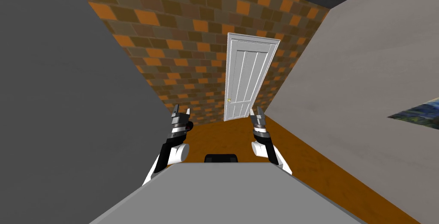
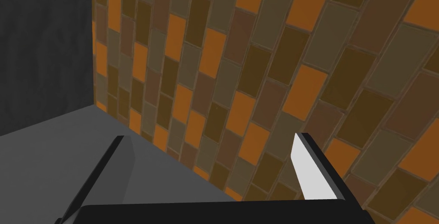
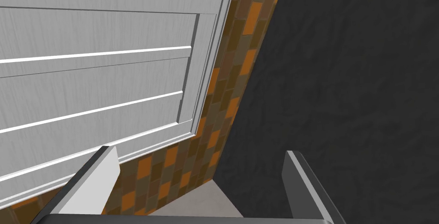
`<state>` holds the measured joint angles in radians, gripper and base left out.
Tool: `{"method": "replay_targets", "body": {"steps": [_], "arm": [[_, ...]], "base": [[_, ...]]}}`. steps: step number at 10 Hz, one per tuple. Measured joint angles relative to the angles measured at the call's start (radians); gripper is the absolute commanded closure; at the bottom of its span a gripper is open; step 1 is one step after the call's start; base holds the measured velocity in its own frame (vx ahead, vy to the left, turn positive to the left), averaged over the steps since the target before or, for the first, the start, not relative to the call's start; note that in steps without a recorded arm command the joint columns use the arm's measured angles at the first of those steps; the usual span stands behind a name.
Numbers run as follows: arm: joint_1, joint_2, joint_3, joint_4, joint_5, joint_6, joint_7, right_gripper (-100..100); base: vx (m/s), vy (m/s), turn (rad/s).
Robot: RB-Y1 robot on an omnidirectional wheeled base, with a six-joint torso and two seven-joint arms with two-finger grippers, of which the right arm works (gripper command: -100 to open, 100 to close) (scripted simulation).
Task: Pull the door open
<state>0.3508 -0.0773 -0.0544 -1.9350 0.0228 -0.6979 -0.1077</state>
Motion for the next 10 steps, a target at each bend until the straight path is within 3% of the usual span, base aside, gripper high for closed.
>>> {"method": "replay_targets", "body": {"steps": [8, 10], "arm": [[-0.074, -0.027, -0.009, 0.226, 0.03, -0.039, -0.054, -100], [-0.082, -0.036, -0.013, 0.258, 0.034, -0.04, -0.069, -100]], "base": [[0.099, -0.015, 0.03], [0.053, -0.01, 0.011]]}}
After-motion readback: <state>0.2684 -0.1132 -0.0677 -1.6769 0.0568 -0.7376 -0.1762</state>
